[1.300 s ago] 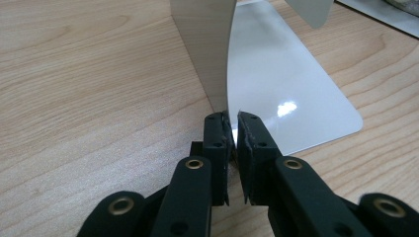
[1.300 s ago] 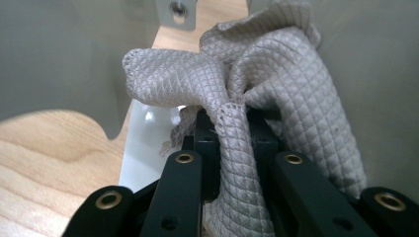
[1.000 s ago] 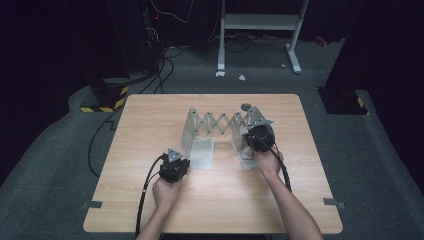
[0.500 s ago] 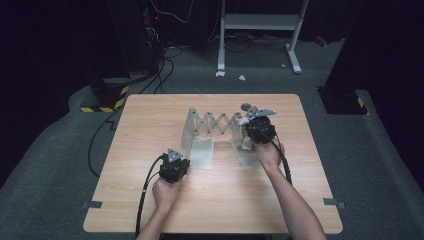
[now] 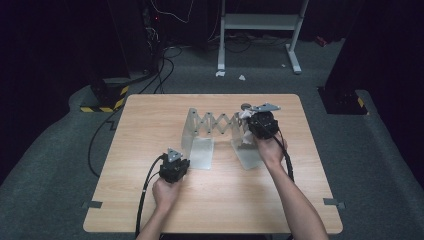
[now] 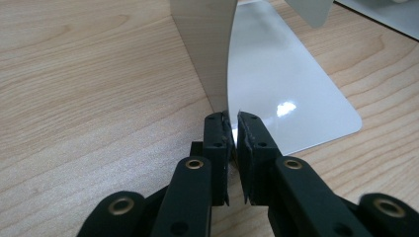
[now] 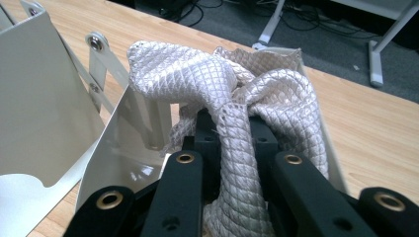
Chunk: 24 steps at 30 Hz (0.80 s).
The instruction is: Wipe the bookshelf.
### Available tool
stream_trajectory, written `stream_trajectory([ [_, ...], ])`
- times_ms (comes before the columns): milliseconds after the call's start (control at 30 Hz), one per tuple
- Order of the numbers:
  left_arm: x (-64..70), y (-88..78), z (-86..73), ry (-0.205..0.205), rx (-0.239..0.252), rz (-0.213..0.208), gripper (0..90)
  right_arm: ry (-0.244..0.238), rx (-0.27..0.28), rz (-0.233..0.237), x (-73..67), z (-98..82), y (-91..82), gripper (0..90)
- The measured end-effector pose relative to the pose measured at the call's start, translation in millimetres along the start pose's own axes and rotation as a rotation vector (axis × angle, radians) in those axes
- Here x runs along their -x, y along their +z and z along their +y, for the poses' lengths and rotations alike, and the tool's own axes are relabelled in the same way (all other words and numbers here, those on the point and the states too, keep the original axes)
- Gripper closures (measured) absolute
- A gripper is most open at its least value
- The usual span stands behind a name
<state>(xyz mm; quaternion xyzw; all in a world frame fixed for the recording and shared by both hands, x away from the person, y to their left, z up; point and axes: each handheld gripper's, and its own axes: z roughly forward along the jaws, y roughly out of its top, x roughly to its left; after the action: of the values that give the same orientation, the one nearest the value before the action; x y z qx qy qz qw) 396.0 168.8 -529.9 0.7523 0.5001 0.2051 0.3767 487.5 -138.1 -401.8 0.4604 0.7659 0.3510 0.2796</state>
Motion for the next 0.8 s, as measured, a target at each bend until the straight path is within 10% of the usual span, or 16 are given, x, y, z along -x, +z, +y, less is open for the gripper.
stream_trajectory([
  [800,0.3,0.0,-0.1,0.0,0.0,0.0,82.4,-0.006,0.029,0.003,9.1,-33.5,-33.3,80.0],
])
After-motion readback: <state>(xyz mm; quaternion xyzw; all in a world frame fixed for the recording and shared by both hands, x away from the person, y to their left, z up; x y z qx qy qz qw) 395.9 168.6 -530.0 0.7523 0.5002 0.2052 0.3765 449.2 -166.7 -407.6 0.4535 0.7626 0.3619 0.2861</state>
